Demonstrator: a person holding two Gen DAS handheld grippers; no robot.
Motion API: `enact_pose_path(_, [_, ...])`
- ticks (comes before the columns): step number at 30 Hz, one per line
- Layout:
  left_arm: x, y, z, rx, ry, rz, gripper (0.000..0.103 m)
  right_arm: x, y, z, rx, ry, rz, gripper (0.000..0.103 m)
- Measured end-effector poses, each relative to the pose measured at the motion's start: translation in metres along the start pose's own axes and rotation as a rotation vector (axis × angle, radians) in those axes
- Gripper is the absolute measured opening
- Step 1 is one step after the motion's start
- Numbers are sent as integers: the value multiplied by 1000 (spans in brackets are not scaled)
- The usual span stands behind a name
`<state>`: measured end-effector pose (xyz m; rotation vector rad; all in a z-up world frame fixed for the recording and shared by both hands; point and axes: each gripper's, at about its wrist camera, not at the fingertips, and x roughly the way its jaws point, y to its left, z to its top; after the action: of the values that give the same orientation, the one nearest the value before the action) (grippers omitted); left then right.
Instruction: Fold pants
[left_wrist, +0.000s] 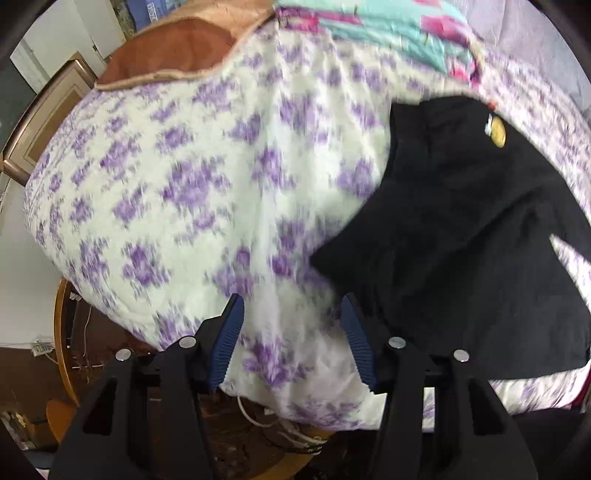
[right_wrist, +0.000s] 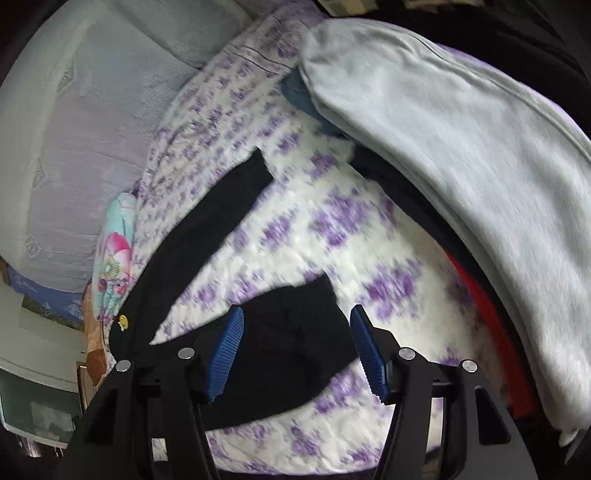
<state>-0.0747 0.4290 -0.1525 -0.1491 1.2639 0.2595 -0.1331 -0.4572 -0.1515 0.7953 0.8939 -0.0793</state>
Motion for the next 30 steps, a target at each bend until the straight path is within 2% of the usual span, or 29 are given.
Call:
enact_pose_path(3, [-19, -18, 34, -25, -81, -47, 55, 38, 24, 40, -20, -6, 74, 61])
enact_pose_path(5, [-18, -35, 56, -24, -93, -63, 59, 70, 40, 68, -95, 5, 43, 59])
enact_pose_path(7, [-12, -56, 74, 12, -79, -46, 59, 104, 58, 96, -208, 48, -17, 53])
enact_pose_path(10, [1, -98, 97, 72, -64, -4, 59, 156, 87, 128, -424, 137, -107, 53])
enact_pose_path(14, [1, -142, 107, 101, -69, 3, 59, 216, 122, 144, -746, 253, -173, 53])
enact_pose_path(16, [2, -163, 107, 125, -77, 20, 59, 239, 132, 150, -845, 297, -175, 53])
enact_pose_path(19, [8, -181, 102, 135, -65, 33, 59, 271, 135, 167, -888, 358, -175, 52])
enact_pose_path(23, [19, -193, 93, 137, -41, 48, 59, 298, 129, 181, -880, 486, -114, 52])
enact_pose_path(25, [24, -195, 94, 132, -32, 44, 59, 309, 123, 179, -864, 595, -99, 52])
enact_pose_path(27, [28, -195, 100, 115, -32, 30, 59, 310, 121, 170, -906, 646, -102, 53])
enact_pose_path(29, [30, -196, 112, 107, -41, 13, 61, 309, 121, 169, -917, 638, -124, 43])
enact_pose_path(30, [31, -197, 121, 101, -46, 0, 62, 307, 121, 170, -908, 639, -123, 26])
